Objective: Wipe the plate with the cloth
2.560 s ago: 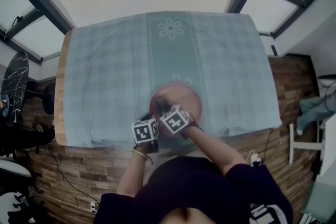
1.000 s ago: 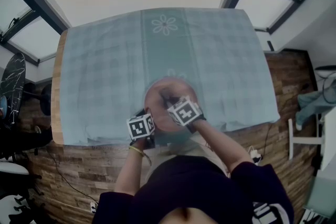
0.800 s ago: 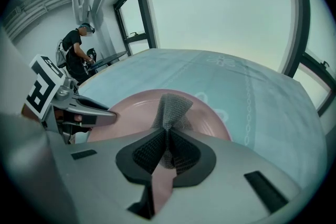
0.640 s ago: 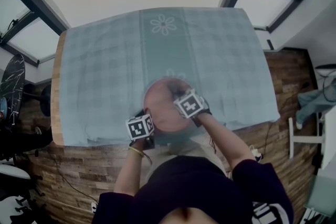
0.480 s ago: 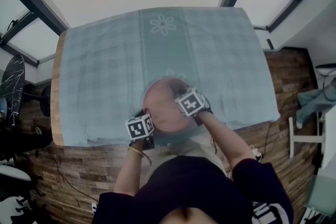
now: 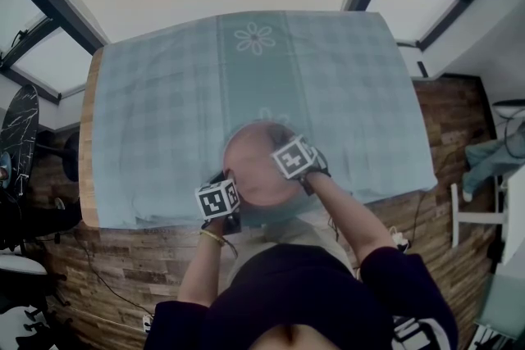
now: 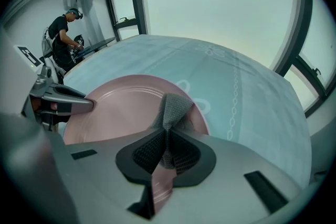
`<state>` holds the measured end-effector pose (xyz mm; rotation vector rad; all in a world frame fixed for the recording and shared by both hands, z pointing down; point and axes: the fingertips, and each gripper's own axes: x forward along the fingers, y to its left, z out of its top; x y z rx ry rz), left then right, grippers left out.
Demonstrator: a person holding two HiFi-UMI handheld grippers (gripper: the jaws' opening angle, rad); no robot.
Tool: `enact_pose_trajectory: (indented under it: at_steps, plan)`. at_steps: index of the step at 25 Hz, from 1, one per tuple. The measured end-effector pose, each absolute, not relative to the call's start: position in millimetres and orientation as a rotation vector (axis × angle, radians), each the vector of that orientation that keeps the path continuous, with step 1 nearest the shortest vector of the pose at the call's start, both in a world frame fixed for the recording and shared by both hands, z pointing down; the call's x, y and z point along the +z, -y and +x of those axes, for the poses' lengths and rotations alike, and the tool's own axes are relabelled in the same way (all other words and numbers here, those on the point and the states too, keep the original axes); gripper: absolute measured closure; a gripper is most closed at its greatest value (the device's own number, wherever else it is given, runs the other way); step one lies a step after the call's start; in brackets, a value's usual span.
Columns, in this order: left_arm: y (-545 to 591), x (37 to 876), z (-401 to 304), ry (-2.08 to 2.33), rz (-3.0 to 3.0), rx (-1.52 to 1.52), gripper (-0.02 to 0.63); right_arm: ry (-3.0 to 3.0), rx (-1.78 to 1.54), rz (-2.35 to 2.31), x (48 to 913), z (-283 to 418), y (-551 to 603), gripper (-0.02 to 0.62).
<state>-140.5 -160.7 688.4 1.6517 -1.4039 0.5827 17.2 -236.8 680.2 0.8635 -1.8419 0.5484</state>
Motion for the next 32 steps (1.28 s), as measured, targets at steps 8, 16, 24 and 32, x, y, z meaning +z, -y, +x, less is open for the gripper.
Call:
enact_pose_trajectory:
  at_steps: [8, 16, 24, 32]
  plan:
    - [160.1, 688.3, -139.7, 1.407, 1.651, 0.586, 0.551, 1.806, 0.574, 0.822, 683.4, 17.5, 224.8, 0.563]
    - [161.4, 688.5, -140.2, 1.409, 1.650, 0.586, 0.551, 1.818, 0.623, 0.733, 687.9, 1.3, 199.3, 0.563]
    - [161.8, 688.6, -140.8, 1.406, 1.650, 0.582, 0.551, 1.862, 0.619, 0.670, 686.5, -17.0, 176.9, 0.563]
    - [161.9, 688.6, -140.8, 1.401, 1.657, 0.580, 0.551, 1.875, 0.639, 0.624, 687.0, -28.5, 156.8, 0.563]
